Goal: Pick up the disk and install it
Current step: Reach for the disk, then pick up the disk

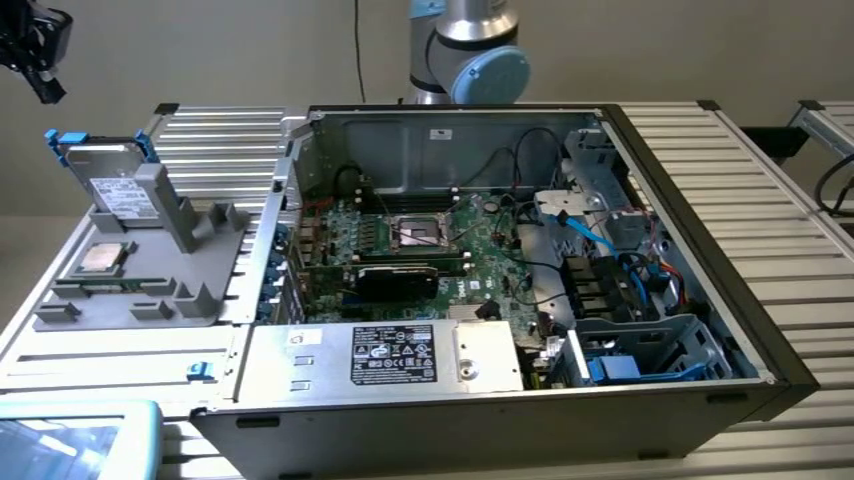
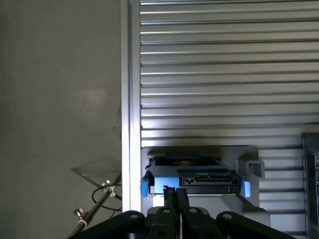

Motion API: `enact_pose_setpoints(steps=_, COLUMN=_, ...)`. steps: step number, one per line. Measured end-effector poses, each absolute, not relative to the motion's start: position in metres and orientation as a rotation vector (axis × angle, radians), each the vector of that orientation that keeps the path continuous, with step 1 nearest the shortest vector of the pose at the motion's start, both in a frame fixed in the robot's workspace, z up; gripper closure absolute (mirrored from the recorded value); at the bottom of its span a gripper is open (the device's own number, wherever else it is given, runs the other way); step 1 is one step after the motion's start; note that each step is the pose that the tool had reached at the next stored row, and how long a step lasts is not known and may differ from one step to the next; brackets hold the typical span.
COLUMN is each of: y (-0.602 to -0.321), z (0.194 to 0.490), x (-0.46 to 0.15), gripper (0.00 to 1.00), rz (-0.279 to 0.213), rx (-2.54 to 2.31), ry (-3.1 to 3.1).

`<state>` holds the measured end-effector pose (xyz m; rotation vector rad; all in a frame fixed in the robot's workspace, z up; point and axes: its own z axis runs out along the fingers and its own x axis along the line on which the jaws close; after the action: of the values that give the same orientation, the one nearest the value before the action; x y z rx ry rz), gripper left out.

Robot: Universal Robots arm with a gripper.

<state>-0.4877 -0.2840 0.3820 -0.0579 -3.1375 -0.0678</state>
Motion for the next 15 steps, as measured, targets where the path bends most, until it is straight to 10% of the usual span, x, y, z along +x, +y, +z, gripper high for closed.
enact_pose_setpoints(steps=15, y=-0.284, z=0.382, x=-0.4882, gripper=0.89, rz=-0.068, rx=-0.044, ry=-3.137)
